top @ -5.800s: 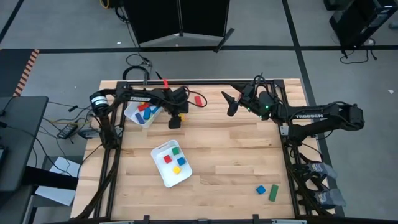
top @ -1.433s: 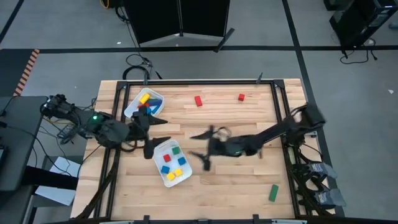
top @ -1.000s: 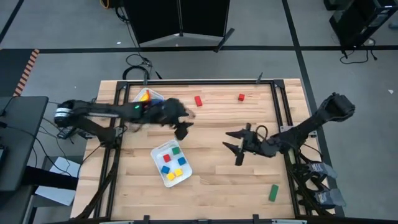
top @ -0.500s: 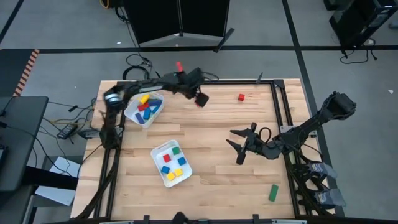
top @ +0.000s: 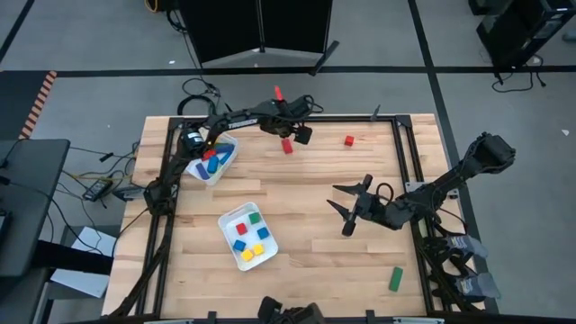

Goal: Sort blocks by size
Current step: Put the red large block into the top white bin

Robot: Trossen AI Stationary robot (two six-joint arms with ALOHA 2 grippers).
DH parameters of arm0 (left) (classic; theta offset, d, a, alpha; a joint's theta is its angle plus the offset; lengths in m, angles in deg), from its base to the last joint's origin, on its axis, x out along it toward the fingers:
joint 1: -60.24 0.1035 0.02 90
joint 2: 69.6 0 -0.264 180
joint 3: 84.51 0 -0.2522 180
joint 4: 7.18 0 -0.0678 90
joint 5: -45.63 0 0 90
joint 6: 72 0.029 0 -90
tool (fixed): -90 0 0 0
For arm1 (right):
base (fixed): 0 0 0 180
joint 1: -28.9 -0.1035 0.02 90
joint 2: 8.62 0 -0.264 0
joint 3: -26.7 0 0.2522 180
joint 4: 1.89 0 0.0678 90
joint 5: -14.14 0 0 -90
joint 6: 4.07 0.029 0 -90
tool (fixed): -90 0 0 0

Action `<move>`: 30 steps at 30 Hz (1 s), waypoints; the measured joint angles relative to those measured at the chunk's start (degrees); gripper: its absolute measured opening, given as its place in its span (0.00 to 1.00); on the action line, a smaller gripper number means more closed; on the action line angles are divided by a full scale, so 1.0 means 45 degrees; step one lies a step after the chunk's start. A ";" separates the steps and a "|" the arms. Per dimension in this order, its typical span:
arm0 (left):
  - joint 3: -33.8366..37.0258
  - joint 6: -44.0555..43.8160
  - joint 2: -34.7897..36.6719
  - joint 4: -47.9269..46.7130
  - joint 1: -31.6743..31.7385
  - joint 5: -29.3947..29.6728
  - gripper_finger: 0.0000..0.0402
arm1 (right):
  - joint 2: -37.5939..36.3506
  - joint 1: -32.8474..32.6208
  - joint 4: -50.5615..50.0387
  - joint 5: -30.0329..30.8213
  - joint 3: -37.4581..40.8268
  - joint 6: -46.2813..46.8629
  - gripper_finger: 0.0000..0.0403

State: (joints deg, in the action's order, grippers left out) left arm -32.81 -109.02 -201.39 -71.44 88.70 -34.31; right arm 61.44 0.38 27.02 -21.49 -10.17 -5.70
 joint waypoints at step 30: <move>0.0005 -0.1464 -0.0989 -0.0619 -0.1016 0.0736 0.79 | 0.0010 0.0034 0.0896 -0.0248 0.0000 -0.1587 0.54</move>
State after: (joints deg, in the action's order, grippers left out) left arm -32.79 -115.61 -205.84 -74.22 84.13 -31.00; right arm 61.48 0.54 31.05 -22.61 -10.17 -12.84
